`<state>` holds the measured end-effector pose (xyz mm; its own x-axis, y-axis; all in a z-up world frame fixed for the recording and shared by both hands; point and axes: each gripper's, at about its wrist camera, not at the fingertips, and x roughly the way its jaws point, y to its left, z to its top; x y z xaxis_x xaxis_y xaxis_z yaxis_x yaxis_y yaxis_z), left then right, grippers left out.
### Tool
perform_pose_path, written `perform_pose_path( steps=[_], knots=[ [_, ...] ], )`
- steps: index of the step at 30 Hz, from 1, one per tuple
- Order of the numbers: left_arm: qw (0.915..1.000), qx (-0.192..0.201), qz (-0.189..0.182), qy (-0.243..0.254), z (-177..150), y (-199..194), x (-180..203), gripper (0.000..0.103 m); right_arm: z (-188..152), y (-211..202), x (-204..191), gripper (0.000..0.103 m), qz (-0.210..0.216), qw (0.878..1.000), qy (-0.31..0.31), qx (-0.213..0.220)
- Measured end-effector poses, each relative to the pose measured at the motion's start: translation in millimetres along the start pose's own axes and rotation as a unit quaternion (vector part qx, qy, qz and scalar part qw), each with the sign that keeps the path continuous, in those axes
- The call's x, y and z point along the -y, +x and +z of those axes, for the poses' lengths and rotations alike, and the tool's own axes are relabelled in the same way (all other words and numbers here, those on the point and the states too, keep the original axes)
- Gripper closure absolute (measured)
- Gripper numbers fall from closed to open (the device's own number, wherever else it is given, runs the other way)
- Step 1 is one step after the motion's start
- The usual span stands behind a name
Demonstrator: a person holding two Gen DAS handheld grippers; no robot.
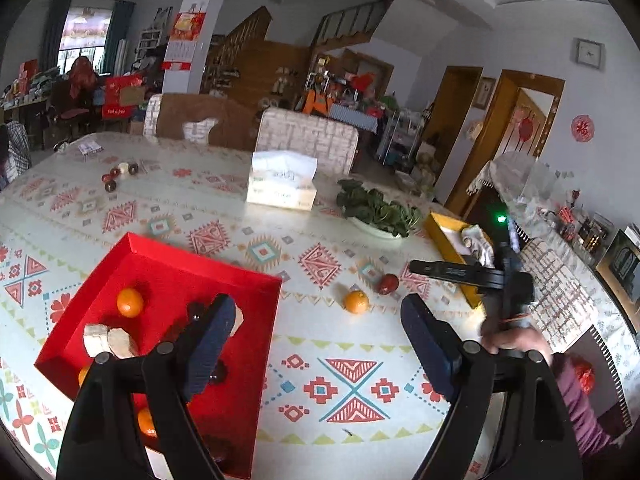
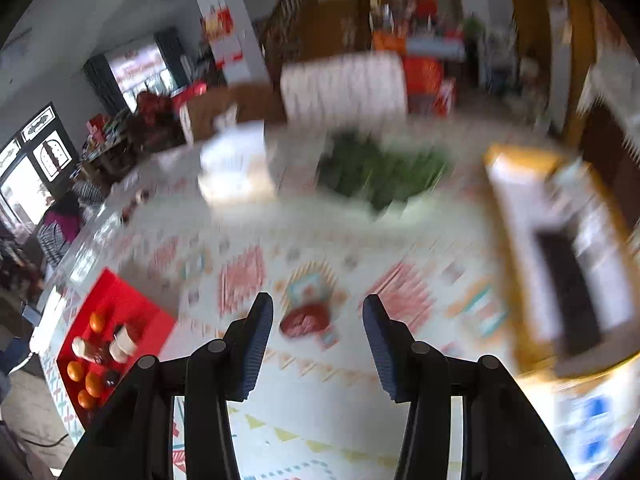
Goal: Organize fruits
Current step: 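Grasp the last red date with the right gripper while the left grasps an orange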
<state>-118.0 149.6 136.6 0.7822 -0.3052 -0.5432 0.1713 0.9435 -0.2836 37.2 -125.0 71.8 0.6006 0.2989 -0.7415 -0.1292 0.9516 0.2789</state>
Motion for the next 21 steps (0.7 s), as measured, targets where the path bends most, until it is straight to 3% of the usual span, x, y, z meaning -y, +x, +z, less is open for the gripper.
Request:
perform_pose_path(
  steps=[5,9,12,14,21],
  knots=[
    [0.9998,-0.017,0.010,-0.005,-2,18,-6,0.019,-2,46,8,0.052,0.018,0.998,0.054,-0.029],
    [0.9994,-0.031,0.010,-0.008,-6,34,-8,0.019,-2,67,3,0.052,-0.018,0.997,0.054,-0.047],
    [0.9990,-0.045,0.007,-0.006,-10,47,-4,0.019,-3,73,-7,0.052,-0.044,0.997,0.045,-0.039],
    [0.9986,-0.053,0.004,-0.001,-13,54,0,0.019,-4,77,-13,0.057,-0.060,0.997,0.036,-0.032],
    [0.9960,-0.084,-0.014,0.027,-16,84,30,0.019,-13,59,-6,0.067,-0.058,0.998,0.026,-0.031]
  ],
)
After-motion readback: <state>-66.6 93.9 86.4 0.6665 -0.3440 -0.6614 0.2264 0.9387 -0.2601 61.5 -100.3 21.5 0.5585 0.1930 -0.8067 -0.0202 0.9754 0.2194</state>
